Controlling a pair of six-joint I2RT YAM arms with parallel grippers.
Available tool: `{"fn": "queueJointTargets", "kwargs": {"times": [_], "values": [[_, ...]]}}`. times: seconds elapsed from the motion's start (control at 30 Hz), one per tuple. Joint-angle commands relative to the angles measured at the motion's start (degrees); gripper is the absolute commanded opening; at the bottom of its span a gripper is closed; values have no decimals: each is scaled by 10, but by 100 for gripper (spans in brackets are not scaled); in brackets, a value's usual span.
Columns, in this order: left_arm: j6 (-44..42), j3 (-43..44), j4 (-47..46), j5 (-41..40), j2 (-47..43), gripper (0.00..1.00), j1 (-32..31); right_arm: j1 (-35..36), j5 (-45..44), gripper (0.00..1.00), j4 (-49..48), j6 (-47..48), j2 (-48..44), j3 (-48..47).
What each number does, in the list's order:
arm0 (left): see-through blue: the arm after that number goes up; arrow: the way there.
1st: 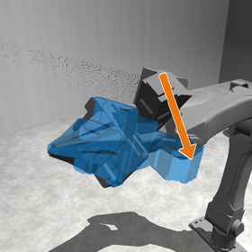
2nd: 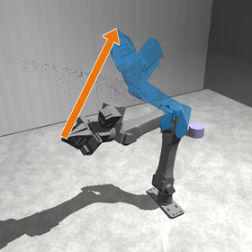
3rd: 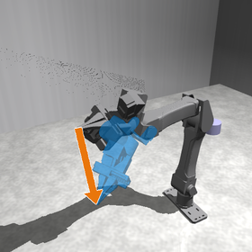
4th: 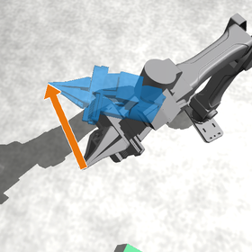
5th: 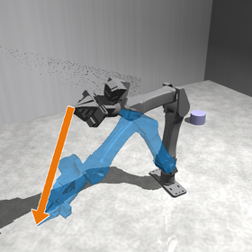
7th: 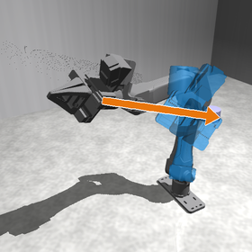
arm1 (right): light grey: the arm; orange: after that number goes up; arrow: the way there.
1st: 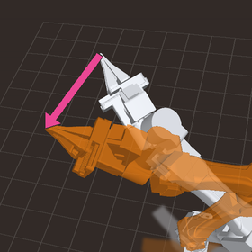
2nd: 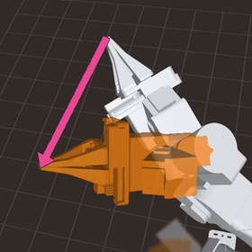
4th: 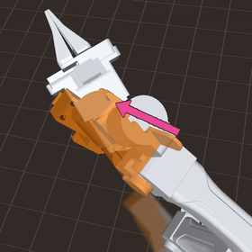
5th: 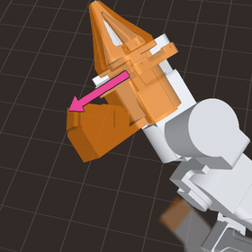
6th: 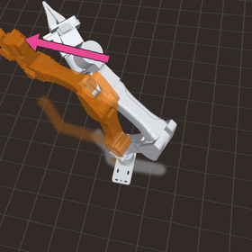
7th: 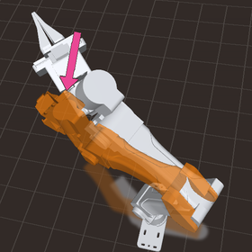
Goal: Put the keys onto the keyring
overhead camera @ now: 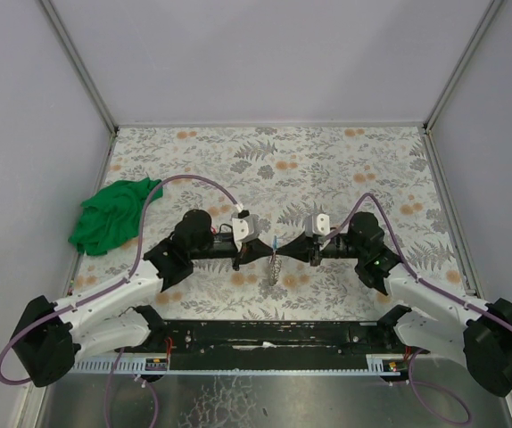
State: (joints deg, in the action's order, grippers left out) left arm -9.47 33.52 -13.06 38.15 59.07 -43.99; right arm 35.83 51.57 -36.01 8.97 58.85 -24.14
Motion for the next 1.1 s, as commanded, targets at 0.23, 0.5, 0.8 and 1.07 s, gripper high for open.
{"fn": "queueJointTargets", "kwargs": {"times": [0.23, 0.5, 0.8, 1.07], "values": [[26, 152, 279, -242, -4, 0, -97, -2, -47, 44, 125, 73, -41, -60], [4, 235, 397, -250, 26, 0, -109, -2, -14, 38, 149, 88, -55, -77], [-16, 300, 469, -242, 77, 0, -109, -1, 9, 37, 169, 110, -62, -99], [-24, 303, 464, -222, 92, 0, -110, -2, -4, 37, 149, 102, -42, -107]]}}
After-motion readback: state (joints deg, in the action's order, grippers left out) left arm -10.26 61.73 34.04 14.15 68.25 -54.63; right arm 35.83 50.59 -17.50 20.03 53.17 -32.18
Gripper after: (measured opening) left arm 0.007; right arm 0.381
